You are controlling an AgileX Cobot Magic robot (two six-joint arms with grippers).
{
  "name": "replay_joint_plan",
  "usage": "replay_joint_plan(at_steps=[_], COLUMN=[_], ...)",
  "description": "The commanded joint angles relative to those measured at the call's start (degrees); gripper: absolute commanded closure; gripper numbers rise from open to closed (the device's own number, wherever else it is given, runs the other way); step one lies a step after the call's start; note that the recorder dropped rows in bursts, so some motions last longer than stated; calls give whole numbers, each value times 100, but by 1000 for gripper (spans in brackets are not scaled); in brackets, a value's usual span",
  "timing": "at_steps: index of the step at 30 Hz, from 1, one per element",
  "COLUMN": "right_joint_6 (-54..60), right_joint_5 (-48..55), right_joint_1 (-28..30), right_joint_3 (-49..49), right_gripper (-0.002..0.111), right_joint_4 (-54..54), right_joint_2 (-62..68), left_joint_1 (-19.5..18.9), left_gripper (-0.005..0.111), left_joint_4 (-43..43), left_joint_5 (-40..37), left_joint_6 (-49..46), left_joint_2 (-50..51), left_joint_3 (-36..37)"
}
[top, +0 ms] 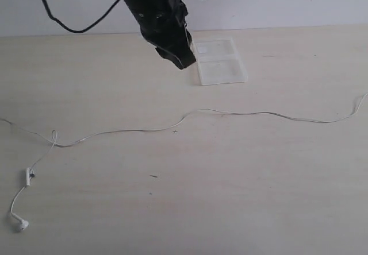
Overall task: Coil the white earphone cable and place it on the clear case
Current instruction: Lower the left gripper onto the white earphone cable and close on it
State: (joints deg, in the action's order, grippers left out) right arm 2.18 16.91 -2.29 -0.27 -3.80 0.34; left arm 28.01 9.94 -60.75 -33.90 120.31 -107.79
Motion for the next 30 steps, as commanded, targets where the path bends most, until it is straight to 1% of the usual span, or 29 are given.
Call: replay_joint_plan(at_steps=[1,4,7,13,16,30], right_joint_6=[0,0,0,0,0,0], right_joint_5=[-54,-54,-54,-54,-54,-54], right_joint_1=[31,31,31,31,31,31], right_joint_3=[27,27,27,27,27,27], right_gripper=[108,108,108,108,108,108], right_joint_4=[22,22,22,22,22,22], right_joint_2=[-34,-34,-34,-34,-34,-34], left_joint_1=[345,498,498,498,498,474], left_gripper=[44,45,45,45,45,45], left_joint_4=[-194,-409,-510,-618,-659,-937], left_joint_5=[-111,-88,-29,457,474,537], left_joint_6=[14,14,14,106,106,146], left_joint_2=[485,865,1143,1522,1672,1825], left_joint_3=[-370,-499,-572,-584,-584,-584])
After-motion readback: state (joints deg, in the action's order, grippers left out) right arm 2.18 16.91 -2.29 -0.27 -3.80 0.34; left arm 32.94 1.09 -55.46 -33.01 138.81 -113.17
